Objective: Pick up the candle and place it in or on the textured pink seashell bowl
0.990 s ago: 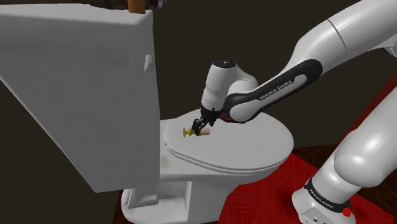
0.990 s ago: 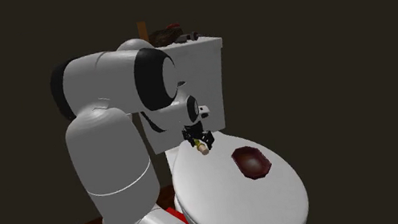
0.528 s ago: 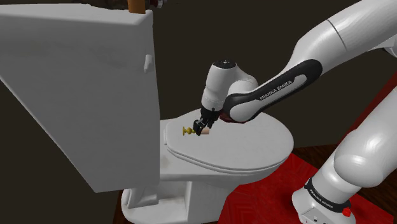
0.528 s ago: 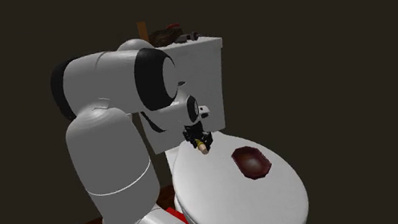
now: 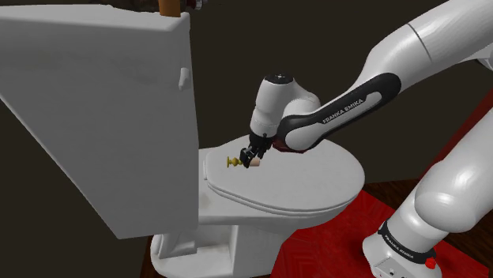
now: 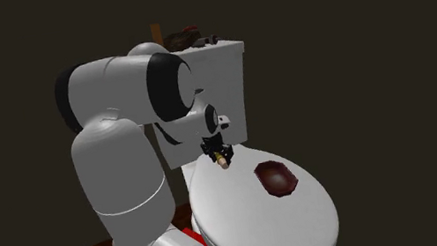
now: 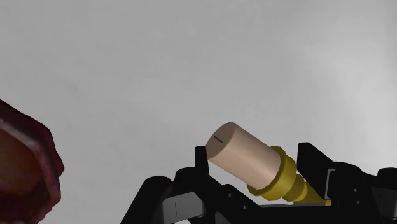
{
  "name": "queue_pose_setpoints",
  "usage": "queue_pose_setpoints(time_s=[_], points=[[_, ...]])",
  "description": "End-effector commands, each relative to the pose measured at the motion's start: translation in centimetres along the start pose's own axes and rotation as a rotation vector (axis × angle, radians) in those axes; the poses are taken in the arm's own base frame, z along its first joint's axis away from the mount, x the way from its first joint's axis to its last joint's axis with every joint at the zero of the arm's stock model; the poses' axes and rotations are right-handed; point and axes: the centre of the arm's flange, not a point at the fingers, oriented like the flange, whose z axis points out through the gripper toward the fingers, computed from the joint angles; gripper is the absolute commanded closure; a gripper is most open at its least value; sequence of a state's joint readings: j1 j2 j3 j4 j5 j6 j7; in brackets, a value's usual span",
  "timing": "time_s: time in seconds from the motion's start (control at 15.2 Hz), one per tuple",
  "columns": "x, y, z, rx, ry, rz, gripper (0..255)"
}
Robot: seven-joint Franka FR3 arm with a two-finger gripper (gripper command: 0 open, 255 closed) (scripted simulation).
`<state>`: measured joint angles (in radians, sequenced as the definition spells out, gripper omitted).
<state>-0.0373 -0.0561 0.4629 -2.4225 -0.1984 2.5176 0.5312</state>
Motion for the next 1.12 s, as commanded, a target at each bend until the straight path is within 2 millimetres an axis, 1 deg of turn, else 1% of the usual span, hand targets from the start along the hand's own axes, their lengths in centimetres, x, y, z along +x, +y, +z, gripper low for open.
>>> queue_pose_setpoints(time_s=[0.0, 1.06], points=[[0.2, 0.1, -0.8, 0.000, 0.000, 0.000, 255], [1.8, 0.7, -9.0, 0.000, 0.000, 0.000, 255]])
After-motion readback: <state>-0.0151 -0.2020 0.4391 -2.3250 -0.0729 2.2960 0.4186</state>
